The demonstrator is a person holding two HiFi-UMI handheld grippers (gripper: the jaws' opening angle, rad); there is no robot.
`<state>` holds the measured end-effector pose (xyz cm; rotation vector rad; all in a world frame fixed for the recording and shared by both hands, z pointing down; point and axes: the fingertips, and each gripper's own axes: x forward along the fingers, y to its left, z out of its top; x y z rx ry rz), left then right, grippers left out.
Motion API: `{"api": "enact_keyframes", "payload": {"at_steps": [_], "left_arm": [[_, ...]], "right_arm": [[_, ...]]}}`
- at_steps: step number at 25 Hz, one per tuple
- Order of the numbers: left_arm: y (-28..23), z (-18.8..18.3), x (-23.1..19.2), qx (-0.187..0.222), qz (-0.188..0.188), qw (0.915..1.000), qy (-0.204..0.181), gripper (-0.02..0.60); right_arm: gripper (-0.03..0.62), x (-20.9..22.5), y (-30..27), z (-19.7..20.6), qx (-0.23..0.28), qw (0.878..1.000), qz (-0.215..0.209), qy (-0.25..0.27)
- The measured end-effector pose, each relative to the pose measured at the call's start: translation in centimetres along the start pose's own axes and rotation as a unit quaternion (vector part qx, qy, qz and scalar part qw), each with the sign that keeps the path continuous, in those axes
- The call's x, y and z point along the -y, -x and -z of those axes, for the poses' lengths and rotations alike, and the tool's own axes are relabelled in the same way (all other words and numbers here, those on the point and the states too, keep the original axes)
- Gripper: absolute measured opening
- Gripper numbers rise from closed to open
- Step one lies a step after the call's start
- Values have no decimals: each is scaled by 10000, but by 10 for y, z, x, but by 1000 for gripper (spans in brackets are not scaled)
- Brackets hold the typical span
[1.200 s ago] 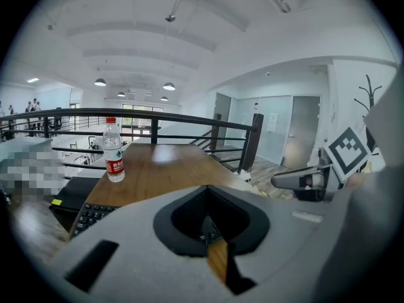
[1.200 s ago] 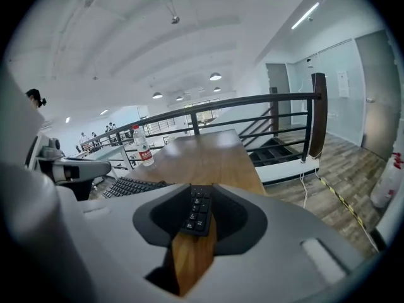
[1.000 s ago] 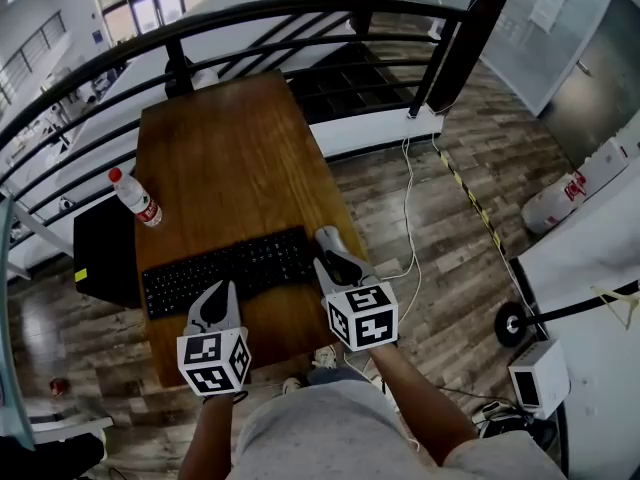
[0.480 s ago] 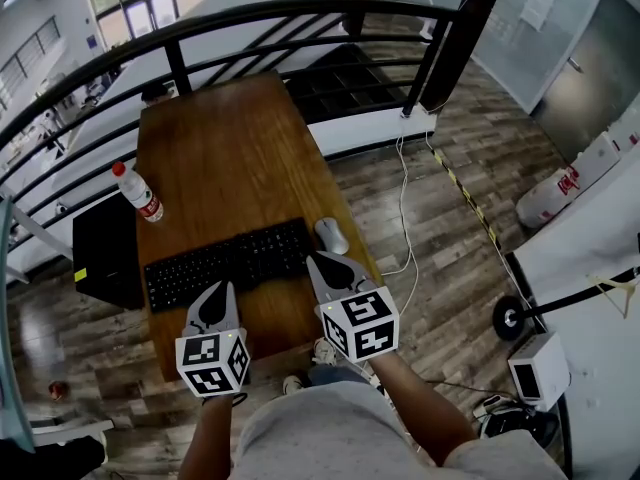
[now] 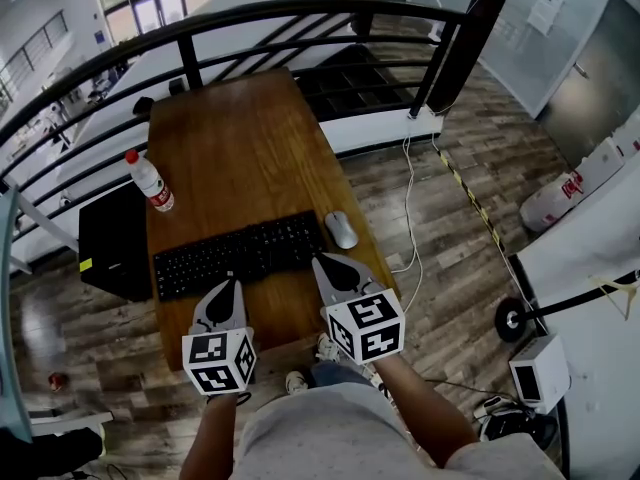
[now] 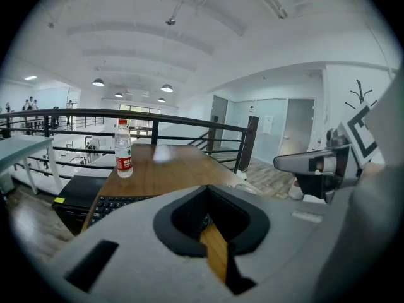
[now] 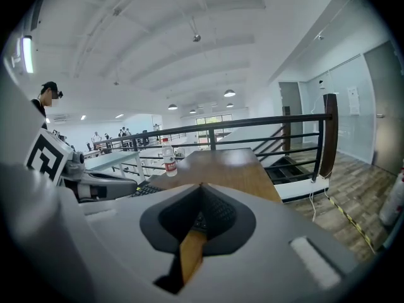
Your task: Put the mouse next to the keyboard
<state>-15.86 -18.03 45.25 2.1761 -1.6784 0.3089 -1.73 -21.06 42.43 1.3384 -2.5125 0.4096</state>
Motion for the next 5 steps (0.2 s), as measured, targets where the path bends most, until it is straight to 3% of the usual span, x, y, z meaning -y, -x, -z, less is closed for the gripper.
{"api": "enact_keyframes", "payload": {"at_steps": [5], "left_arm": [[2,2,1,-19,-5,10000,19,-6]], "right_arm": [[11,0,2,-3,50,10000,4,-7]]}}
